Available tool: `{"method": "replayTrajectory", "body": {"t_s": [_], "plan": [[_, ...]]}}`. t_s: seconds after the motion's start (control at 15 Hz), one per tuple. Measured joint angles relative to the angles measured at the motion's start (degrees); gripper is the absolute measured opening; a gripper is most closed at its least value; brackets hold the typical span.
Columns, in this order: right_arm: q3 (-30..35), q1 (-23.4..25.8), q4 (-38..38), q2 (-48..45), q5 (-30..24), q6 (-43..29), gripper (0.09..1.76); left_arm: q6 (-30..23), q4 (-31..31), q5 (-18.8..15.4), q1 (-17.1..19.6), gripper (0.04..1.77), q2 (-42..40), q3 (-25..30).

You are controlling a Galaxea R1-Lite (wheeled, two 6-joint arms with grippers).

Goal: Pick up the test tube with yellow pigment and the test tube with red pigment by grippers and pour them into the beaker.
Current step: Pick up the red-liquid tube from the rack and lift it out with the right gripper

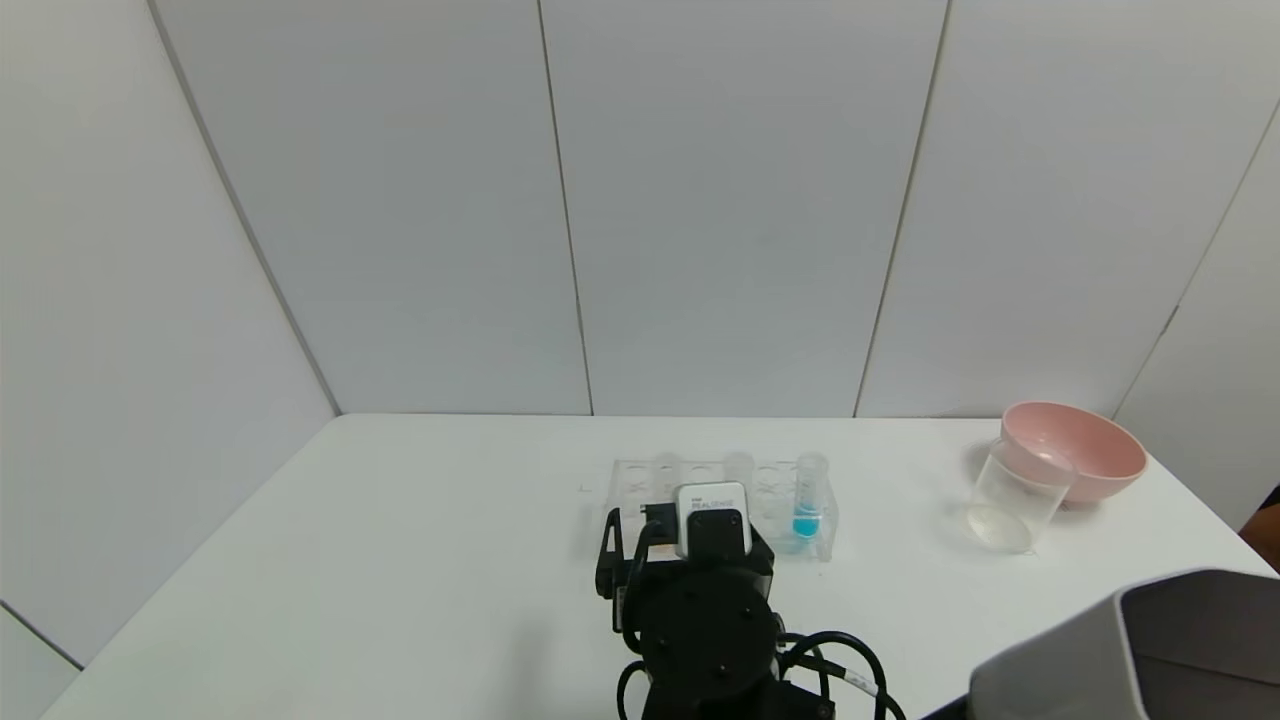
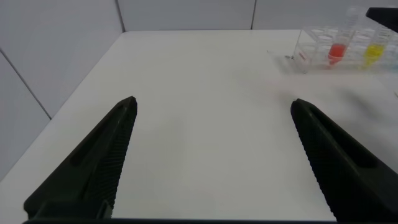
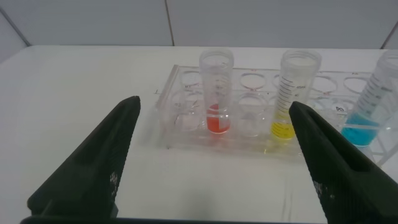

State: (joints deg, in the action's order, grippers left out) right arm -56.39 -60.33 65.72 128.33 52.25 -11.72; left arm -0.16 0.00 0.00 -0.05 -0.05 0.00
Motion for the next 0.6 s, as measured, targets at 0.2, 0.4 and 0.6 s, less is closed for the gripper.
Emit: {"method": "replayTrajectory", "body": {"t_s": [0.2, 0.4, 0.6], "plan": [[-5.0, 2.6, -0.5, 4.9, -2.2, 0.0, 1.71, 0.0, 0.0, 0.0, 0.0, 1.76, 0.0, 0.0], [-8.9, 5.7, -2.3, 8.0, -5.1, 0.0, 1.71, 0.0, 0.0, 0.0, 0.0, 1.76, 0.0, 0.0], [-12.7, 7.7, -3.6, 10.0, -6.0, 0.0, 1.71, 0.0, 0.0, 0.0, 0.0, 1.76, 0.0, 0.0]]}}
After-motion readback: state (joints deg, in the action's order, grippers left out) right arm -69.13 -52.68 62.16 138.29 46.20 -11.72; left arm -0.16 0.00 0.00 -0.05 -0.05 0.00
